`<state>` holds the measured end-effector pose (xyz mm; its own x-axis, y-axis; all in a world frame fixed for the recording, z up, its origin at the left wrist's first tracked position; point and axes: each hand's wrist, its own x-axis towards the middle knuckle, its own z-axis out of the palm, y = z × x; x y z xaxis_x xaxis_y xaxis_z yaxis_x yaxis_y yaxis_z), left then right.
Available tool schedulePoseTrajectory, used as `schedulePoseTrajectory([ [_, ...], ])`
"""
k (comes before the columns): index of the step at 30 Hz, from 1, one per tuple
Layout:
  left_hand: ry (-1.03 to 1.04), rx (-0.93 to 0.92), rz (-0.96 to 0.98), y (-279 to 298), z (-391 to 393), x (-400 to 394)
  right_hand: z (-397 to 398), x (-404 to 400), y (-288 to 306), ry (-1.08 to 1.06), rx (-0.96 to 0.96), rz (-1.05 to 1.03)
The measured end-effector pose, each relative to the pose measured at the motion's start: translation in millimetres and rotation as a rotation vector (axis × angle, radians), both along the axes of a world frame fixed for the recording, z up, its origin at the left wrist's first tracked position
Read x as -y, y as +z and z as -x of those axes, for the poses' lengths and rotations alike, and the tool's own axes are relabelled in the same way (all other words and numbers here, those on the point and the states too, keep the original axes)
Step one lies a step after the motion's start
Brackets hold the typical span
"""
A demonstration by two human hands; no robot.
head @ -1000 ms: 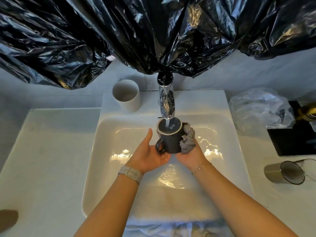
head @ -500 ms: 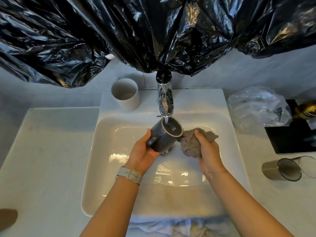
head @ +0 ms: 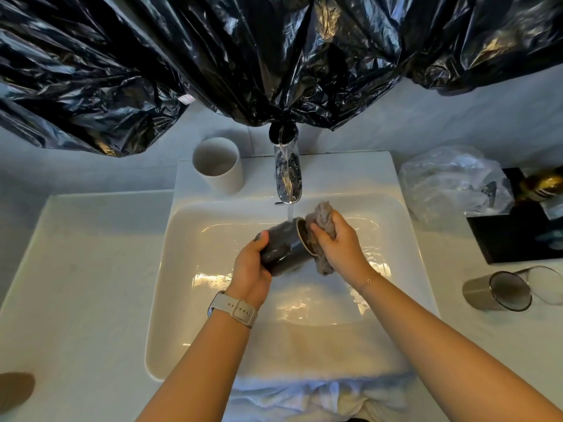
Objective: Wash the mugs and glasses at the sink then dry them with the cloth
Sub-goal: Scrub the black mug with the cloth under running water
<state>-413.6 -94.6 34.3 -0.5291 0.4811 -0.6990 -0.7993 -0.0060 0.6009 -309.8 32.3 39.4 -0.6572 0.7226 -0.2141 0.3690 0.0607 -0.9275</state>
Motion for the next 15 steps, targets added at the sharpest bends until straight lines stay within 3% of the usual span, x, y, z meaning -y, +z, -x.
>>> schedulePoseTrajectory([
  [6, -0.020, -0.013, 0.080, 3.5, 7.6, -2.8, 15.6, 11.8, 4.2, 0.072, -0.082, -0.004],
  [10, -0.013, -0.055, 0.102, 7.7, 16.7, -1.6, 20.9, -1.7, -0.2, 0.027, 0.018, 0.113],
  [15, -0.040, -0.018, 0.167, 4.4, 18.6, -0.9, 9.1, 14.9, -3.9, 0.136, -0.041, 0.021],
])
